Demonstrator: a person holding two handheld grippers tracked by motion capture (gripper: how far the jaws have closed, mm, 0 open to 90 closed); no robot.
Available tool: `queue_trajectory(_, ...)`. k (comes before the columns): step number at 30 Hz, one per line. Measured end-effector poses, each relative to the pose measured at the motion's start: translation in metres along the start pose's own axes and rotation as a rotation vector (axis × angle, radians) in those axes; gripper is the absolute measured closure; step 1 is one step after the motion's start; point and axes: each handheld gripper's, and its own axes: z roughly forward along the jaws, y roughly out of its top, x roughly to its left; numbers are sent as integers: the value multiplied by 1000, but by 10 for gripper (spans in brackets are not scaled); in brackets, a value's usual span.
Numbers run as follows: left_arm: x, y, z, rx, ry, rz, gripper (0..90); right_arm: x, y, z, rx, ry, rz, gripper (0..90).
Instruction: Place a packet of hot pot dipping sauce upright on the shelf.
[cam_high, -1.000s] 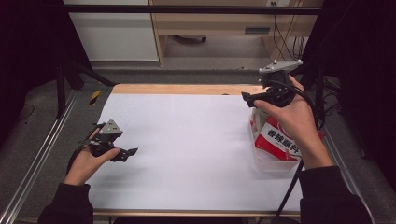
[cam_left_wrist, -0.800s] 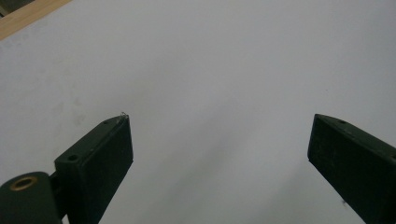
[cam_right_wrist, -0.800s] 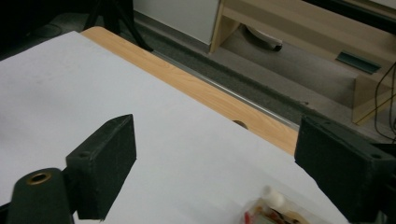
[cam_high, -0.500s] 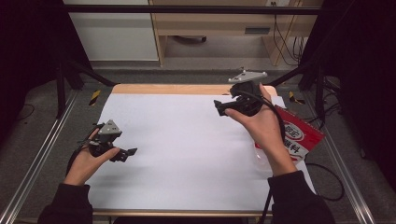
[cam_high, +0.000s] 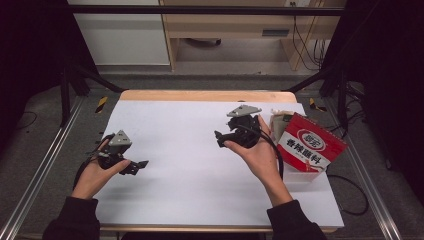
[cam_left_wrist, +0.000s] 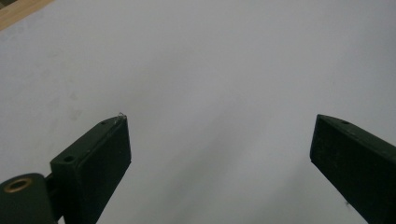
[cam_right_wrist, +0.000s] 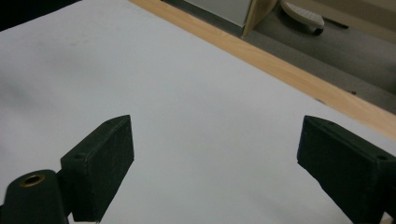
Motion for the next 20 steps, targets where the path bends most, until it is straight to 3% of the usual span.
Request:
queue_trajectory(15, -1, -4, 8, 21, 20, -2, 51, 11, -55, 40, 63, 36, 46, 90)
queue_trajectory(20, -2, -4, 11, 11, 28, -7, 51, 13, -68, 46, 81, 39, 42, 90)
